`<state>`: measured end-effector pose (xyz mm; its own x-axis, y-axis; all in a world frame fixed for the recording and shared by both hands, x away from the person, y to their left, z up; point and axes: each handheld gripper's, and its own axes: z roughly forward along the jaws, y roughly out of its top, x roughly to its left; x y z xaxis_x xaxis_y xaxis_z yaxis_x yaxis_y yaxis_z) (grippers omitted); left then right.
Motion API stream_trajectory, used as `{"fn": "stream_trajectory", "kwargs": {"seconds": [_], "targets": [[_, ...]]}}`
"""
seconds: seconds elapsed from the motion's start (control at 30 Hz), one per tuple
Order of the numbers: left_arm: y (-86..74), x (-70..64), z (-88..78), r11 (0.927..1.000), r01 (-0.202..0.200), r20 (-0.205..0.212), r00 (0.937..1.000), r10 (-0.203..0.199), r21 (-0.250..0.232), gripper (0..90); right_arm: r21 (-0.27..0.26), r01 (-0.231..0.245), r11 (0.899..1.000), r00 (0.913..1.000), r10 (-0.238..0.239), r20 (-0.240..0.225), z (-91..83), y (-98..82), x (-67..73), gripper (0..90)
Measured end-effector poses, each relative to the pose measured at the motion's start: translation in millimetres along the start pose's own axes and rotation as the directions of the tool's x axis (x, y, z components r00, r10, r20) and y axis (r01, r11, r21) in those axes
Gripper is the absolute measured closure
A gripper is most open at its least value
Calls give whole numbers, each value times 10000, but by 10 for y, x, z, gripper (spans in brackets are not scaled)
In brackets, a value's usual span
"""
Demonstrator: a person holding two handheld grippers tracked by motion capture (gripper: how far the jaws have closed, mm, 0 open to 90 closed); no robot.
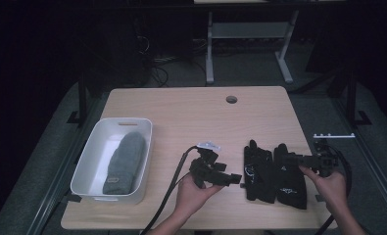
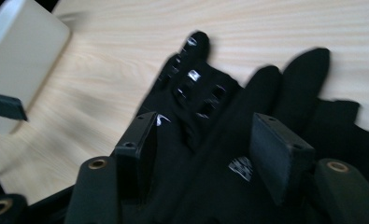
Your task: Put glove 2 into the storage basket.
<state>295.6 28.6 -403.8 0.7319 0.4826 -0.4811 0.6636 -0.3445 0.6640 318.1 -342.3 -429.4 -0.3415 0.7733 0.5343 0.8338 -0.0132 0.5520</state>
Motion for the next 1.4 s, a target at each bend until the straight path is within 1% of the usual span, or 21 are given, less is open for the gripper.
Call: {"fn": "stream_trajectory", "kwargs": {"seconds": [0.03, 0.07, 0.17, 0.3, 0.43, 0.47, 0.5, 0.53, 0.63, 0.7, 0.73, 0.77, 0.8, 0.83, 0.9, 0.93, 1.0, 1.17, 1.2, 1.27, 1.4], "targets": [[0, -7, 14, 10000, -28, 3, 10000, 28, 34, 239, 55, 60, 10000, 9999, -60, 86, -6, -17, -11, 424], [-1, -14, 26, 10000, -56, -5, 10000, 56, 65, 240, 146, 204, 9997, 9994, -208, 290, -13, -44, -22, 437], [-11, -40, 80, 9999, -81, 40, 10000, 81, 151, 239, 344, 620, 9975, 9962, -639, 587, -22, -109, -36, 448], [-21, -66, 140, 9996, -129, 134, 9998, 125, 250, 236, 588, 1190, 9912, 9854, -1251, 1152, -33, -177, -14, 460], [-23, -84, 188, 9992, -162, 165, 9997, 156, 352, 236, 1070, 1990, 9742, 9596, -2158, 1805, -4, -247, 8, 474], [-24, -87, 197, 9992, -188, 189, 9997, 181, 356, 236, 1147, 2273, 9670, 9490, -2464, 1966, 11, -264, 10, 480], [-25, -91, 204, 9992, -188, 188, 9997, 181, 356, 236, 1269, 2302, 9648, 9432, -2533, 2147, 22, -286, 25, 485], [-26, -95, 210, 9992, -172, 193, 9997, 165, 359, 236, 1289, 2521, 9591, 9357, -2755, 2204, 39, -301, 20, 486], [-29, -96, 221, 9989, -208, 186, 9996, 201, 412, 236, 1597, 2648, 9510, 9200, -2988, 2535, 106, -342, 46, 501], [-33, -101, 223, 9989, -238, 121, 9997, 233, 401, 236, 1618, 3115, 9364, 8980, -3457, 2721, 147, -373, 61, 517], [-35, -105, 224, 9990, -236, 100, 9997, 232, 392, 237, 1598, 3176, 9346, 8931, -3515, 2808, 156, -380, 69, 523], [-35, -105, 224, 9989, -234, 115, 9997, 230, 399, 236, 1578, 3194, 9344, 8908, -3528, 2864, 162, -389, 76, 534], [-36, -106, 220, 9988, -275, 115, 9996, 271, 416, 236, 1545, 3317, 9306, 8846, -3638, 2917, 164, -396, 78, 545], [-36, -109, 216, 9987, -305, 99, 9995, 301, 421, 237, 1545, 3244, 9332, 8869, -3569, 2934, 162, -407, 90, 560], [-40, -113, 211, 9986, -326, 88, 9994, 322, 427, 237, 1520, 3275, 9326, 8846, -3591, 2975, 160, -415, 92, 613], [-44, -119, 211, 9988, -278, 76, 9996, 275, 394, 237, 1484, 3375, 9296, 8790, -3676, 3036, 162, -416, 92, 645], [-50, -118, 207, 9986, -319, 42, 9995, 318, 425, 238, 1448, 3364, 9305, 8745, -3657, 3187, 161, -416, 97, 724], [-52, -108, 175, 9988, -313, -52, 9995, 316, 389, 240, 1235, 3130, 9417, 8811, -3365, 3324, 152, -424, 93, 798], [-52, -104, 171, 9987, -319, -61, 9995, 321, 386, 240, 1225, 3107, 9426, 8819, -3339, 3328, 148, -420, 91, 805], [-53, -102, 167, 9988, -305, -69, 9995, 307, 379, 240, 1212, 3126, 9421, 8798, -3352, 3370, 142, -412, 96, 811], [-50, -91, 159, 9990, -291, -55, 9996, 293, 337, 240, 934, 2966, 9504, 8868, -3104, 3424, 82, -388, 115, 815]]}}
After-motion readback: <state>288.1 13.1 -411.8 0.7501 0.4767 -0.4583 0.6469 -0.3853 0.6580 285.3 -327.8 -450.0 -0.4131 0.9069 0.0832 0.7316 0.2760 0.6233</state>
